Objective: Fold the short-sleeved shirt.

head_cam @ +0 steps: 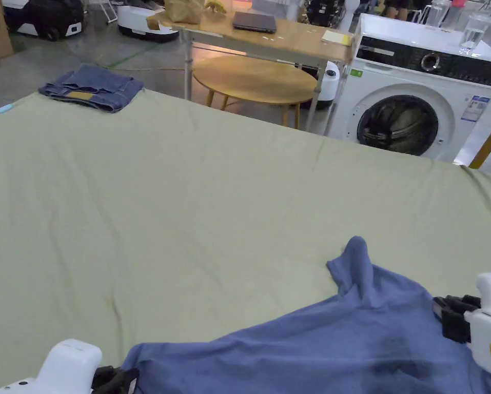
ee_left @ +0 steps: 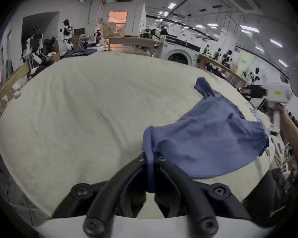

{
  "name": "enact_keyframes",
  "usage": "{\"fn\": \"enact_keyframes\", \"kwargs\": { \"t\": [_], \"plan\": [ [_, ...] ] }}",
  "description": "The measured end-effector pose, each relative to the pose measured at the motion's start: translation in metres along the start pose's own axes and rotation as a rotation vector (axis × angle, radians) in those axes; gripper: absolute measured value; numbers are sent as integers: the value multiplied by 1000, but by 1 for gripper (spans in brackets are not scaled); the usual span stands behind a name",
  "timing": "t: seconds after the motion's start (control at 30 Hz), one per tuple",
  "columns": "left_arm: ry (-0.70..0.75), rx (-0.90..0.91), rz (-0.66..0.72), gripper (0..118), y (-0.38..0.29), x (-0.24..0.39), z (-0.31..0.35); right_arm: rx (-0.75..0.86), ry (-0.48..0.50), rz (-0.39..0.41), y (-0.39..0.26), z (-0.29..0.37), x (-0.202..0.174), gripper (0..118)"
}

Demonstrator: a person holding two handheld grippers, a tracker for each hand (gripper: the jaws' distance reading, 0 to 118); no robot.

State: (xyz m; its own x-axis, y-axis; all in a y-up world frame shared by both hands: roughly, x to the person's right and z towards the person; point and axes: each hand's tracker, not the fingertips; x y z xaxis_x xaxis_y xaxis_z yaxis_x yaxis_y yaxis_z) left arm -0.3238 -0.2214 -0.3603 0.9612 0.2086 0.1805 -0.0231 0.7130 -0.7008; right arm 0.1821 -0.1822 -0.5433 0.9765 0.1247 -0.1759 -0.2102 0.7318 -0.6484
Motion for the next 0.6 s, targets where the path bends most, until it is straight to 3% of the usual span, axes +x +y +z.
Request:
{"fn": "enact_keyframes", "kwargs": {
  "t": [0.07,0.13,0.33,0.37,0.4,0.43,0.47,0.5,0.6],
  "plan": [
    [3,-7,-3,1,2,6,0,-88,35,5,16,-50,18,103],
    [10,-18,-3,1,1,7,-3,-69,112,14,27,-88,28,118],
    [45,-58,11,1,1,10,-15,-181,30,95,34,-155,27,116],
    [54,-65,11,1,1,11,-16,-261,38,83,33,-162,22,108],
    [55,-69,12,1,1,11,-17,-293,73,69,22,-163,14,79],
    [56,-70,14,1,2,12,-18,-227,96,37,22,-152,5,66],
    [64,-71,17,1,2,10,-19,-141,44,68,24,-138,-2,39],
    [66,-71,18,1,3,9,-20,-126,92,46,24,-132,-7,3],
    [70,-64,22,1,8,9,-24,-159,124,42,10,-107,-22,3]
  ]
}}
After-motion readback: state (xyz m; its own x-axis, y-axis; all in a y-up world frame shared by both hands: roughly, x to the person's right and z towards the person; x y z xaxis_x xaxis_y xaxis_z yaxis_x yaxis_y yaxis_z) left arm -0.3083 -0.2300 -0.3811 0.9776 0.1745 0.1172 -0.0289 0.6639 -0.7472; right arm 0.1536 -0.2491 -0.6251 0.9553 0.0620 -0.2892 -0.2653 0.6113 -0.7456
